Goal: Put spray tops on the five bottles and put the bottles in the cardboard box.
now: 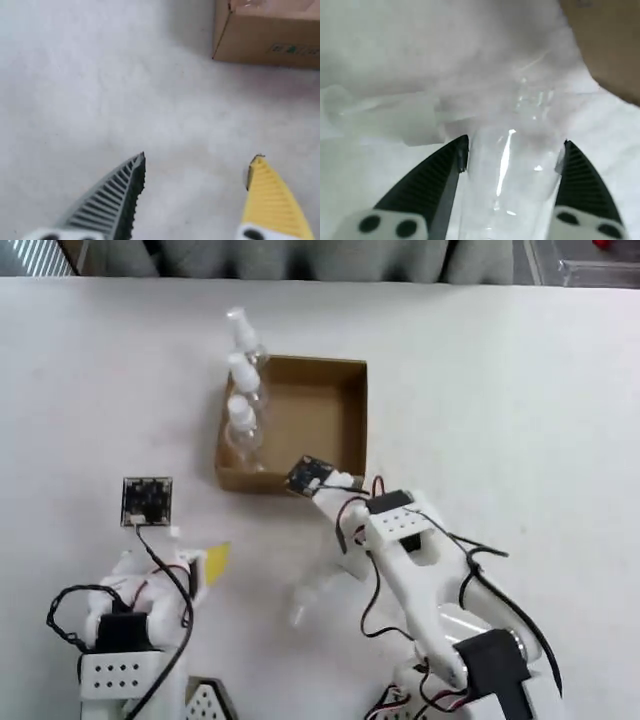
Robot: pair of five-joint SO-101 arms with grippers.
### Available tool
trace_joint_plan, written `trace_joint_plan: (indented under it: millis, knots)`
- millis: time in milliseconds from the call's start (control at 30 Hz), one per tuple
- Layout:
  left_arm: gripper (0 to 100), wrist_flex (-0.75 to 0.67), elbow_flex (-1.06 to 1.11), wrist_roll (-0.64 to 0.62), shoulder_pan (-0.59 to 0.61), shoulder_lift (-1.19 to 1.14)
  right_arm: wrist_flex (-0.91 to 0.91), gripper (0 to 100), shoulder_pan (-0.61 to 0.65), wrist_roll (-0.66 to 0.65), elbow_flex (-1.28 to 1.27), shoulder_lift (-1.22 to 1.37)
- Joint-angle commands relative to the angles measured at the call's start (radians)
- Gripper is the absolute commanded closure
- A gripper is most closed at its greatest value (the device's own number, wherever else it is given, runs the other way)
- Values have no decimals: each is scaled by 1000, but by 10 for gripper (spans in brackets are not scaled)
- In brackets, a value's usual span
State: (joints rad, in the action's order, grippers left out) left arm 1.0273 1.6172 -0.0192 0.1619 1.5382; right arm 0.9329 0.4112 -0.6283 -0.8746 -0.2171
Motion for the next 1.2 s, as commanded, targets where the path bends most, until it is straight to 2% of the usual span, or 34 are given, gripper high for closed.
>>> trace_joint_plan:
  millis: [0, 100, 200, 300, 500, 667, 900, 1033, 1167]
  knots:
    - [690, -28, -6, 8, 12, 13, 12, 858, -4, 6, 46, -4]
    - [689, -28, -6, 8, 12, 13, 13, 986, -10, 11, 51, -4]
    - [689, -28, -6, 8, 12, 13, 42, 954, -58, 11, 81, -5]
    - [689, -28, -6, 8, 12, 13, 131, 977, -136, 14, 164, -5]
    - [690, -28, -6, 8, 12, 13, 277, 981, -412, 14, 328, -5]
    - [690, -28, -6, 8, 12, 13, 278, 978, -639, 5, 387, 1]
    - [690, -28, -6, 8, 12, 13, 260, 976, -855, -107, 410, 5]
    - [690, -28, -6, 8, 12, 13, 197, 975, -961, -112, 405, 10]
    - [690, -26, -6, 8, 12, 13, 191, 879, -1020, -115, 411, 68]
